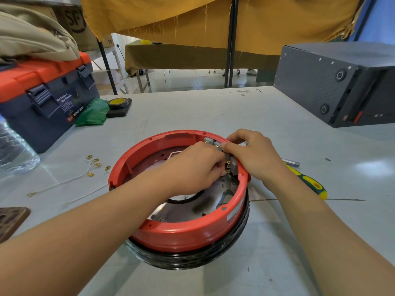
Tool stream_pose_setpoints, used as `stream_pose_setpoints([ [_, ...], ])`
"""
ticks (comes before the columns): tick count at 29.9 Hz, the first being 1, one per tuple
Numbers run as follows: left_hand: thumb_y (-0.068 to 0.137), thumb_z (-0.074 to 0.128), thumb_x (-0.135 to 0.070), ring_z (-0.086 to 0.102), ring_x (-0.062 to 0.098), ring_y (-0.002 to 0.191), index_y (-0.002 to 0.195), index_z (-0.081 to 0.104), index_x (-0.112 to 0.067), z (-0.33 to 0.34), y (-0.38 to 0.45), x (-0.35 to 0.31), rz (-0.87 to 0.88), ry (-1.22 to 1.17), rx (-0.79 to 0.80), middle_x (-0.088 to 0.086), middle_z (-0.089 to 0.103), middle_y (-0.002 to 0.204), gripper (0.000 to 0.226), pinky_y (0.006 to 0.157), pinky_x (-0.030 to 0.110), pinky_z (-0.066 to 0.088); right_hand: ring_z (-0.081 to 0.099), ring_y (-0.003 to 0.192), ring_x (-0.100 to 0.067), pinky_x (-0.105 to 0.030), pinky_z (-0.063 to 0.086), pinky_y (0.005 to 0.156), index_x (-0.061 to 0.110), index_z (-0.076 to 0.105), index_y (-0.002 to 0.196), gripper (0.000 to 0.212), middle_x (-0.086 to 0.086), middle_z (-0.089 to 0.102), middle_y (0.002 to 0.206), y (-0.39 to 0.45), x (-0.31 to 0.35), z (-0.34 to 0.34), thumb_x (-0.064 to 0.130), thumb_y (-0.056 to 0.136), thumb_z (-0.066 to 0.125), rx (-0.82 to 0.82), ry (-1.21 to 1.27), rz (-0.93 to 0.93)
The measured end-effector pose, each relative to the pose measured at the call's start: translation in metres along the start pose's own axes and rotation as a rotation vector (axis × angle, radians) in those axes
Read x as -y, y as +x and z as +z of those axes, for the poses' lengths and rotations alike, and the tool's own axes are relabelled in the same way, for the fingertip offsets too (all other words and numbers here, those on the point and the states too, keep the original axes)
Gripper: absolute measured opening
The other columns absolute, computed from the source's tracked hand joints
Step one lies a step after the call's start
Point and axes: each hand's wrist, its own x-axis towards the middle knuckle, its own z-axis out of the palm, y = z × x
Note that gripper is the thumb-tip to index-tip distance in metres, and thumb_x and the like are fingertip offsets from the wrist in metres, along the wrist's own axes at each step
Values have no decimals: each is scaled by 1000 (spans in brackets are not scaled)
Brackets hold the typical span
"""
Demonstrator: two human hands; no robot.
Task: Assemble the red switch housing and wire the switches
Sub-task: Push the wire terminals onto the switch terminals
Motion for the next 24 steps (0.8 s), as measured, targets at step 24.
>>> stream_pose_setpoints([
  [24, 88, 56, -18, 48, 17, 61, 69, 57, -12, 3, 2, -7, -102, -38, -28, -2, 55, 64, 20, 63, 33, 41, 60, 90, -19, -35, 49, 80, 13, 70, 93, 16, -1, 66, 95, -2, 4, 1, 24, 83, 65, -22, -29, -8],
])
